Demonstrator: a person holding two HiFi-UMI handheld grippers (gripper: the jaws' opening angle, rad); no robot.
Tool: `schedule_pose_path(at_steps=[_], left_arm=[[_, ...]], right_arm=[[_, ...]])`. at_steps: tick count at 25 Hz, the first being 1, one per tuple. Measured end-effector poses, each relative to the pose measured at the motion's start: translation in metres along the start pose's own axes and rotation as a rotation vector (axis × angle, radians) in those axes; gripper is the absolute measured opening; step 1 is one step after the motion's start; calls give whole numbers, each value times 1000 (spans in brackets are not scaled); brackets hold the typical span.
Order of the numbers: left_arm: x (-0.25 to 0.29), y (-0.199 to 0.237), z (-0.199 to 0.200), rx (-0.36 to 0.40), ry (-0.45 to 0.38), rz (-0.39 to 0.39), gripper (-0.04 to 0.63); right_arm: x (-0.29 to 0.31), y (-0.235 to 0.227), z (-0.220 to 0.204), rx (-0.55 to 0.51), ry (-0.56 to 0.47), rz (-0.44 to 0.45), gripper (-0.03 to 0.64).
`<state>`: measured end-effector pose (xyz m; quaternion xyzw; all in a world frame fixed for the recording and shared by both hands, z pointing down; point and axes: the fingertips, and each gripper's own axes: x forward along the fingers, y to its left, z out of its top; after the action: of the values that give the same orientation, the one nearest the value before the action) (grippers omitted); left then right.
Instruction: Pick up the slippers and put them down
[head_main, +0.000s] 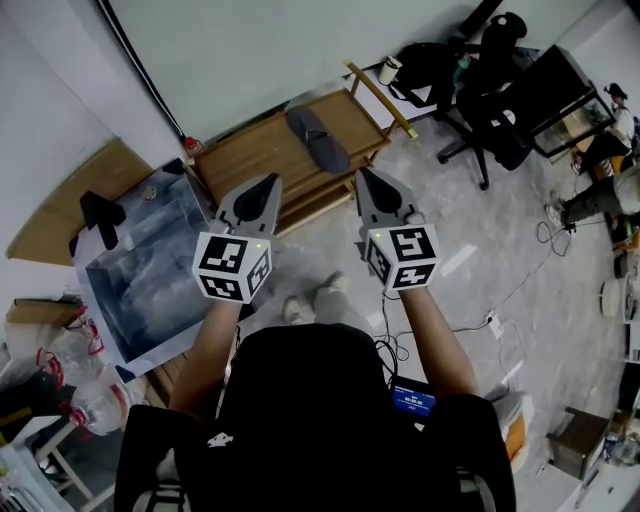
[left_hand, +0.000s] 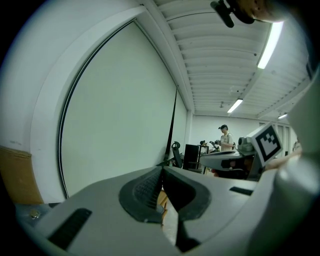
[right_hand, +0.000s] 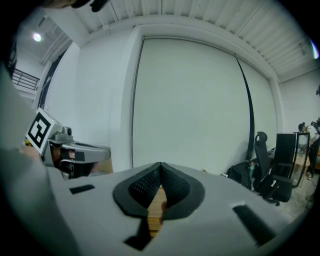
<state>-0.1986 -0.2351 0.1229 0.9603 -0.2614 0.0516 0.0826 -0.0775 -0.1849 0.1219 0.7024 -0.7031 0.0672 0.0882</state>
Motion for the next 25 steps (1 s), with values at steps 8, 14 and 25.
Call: schedule_pose_path(at_steps=[8,14,25], left_arm=[[34,6,-9,-32,38,-4,6],[65,19,-15,-46,65,24,6],[131,33,-43,-85,145,88,6]], right_arm=[[32,-16,-9,15,24,47,-9],[62,-43,-17,28,52,72,-9],[118,-95,-51,70,150,161,-9]])
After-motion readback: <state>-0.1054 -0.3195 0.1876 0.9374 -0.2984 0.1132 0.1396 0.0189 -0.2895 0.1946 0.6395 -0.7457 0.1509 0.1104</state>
